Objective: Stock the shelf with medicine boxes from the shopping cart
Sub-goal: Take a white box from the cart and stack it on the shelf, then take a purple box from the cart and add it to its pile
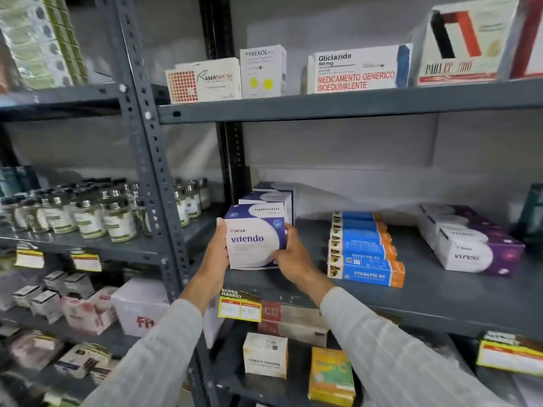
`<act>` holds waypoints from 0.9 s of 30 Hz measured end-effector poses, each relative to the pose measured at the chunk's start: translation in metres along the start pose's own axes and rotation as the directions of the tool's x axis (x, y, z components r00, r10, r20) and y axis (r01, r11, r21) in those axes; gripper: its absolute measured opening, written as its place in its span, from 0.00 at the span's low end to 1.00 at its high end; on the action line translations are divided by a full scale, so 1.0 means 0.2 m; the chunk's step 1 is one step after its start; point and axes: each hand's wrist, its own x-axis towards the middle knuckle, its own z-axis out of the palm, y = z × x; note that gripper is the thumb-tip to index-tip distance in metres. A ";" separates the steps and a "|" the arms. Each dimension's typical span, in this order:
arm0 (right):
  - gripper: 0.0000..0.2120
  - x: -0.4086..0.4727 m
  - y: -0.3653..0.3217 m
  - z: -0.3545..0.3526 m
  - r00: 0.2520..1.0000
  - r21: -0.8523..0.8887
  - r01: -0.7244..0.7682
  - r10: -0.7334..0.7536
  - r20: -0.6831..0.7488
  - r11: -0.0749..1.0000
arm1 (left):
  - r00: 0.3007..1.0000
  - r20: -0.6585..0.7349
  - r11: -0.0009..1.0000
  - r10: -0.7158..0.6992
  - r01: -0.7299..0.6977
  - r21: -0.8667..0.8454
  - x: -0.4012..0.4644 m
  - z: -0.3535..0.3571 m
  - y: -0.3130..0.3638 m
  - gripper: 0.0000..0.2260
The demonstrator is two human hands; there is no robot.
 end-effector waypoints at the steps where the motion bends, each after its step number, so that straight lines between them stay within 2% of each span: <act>1: 0.35 0.01 0.01 0.01 1.000 0.017 -0.002 0.002 0.007 1.000 | 1.000 0.005 1.000 -0.015 0.015 0.003 0.02 0.00 -0.01 0.27; 8: 0.35 -0.01 0.04 0.02 0.998 0.024 0.061 -0.061 0.016 0.998 | 1.000 -0.005 1.000 -0.031 0.031 0.002 0.08 0.01 -0.05 0.26; 9: 0.35 -0.03 0.04 0.00 0.997 0.024 0.079 -0.079 0.025 0.997 | 0.999 -0.048 1.000 -0.018 0.018 0.002 0.06 0.02 -0.05 0.26; 11: 0.35 -0.09 0.05 -0.05 0.992 0.026 0.127 -0.128 0.010 0.992 | 0.972 -0.233 0.999 0.034 -0.032 0.008 0.01 0.04 -0.05 0.21; 13: 0.34 -0.21 0.08 -0.14 0.984 0.057 0.174 -0.171 -0.042 0.983 | 0.893 -0.420 0.986 0.162 -0.159 0.042 -0.05 0.06 -0.08 0.12; 14: 0.33 -0.29 0.11 -0.20 0.977 0.086 0.206 -0.200 -0.068 0.975 | 0.870 -0.441 0.975 0.218 -0.218 0.052 -0.10 0.08 -0.10 0.10; 17: 0.26 -0.57 0.27 -0.41 0.954 0.191 0.294 -0.277 -0.113 0.936 | 0.886 -0.332 0.946 0.323 -0.312 0.086 -0.34 0.21 -0.19 0.12; 21: 0.19 -0.97 0.55 -0.70 0.981 0.273 0.190 -0.168 -0.101 0.943 | 0.931 -0.103 0.934 0.350 -0.339 0.110 -0.72 0.50 -0.51 0.08; 24: 0.11 -1.24 0.84 -0.94 0.994 0.232 0.035 -0.009 -0.111 0.972 | 0.961 0.128 0.936 0.244 -0.268 0.229 -1.03 0.77 -0.88 0.12; 27: 0.08 -1.48 1.21 -1.19 0.968 0.153 -0.167 0.192 -0.162 0.974 | 0.932 0.363 0.880 0.016 -0.185 0.437 -1.32 1.02 -1.25 0.17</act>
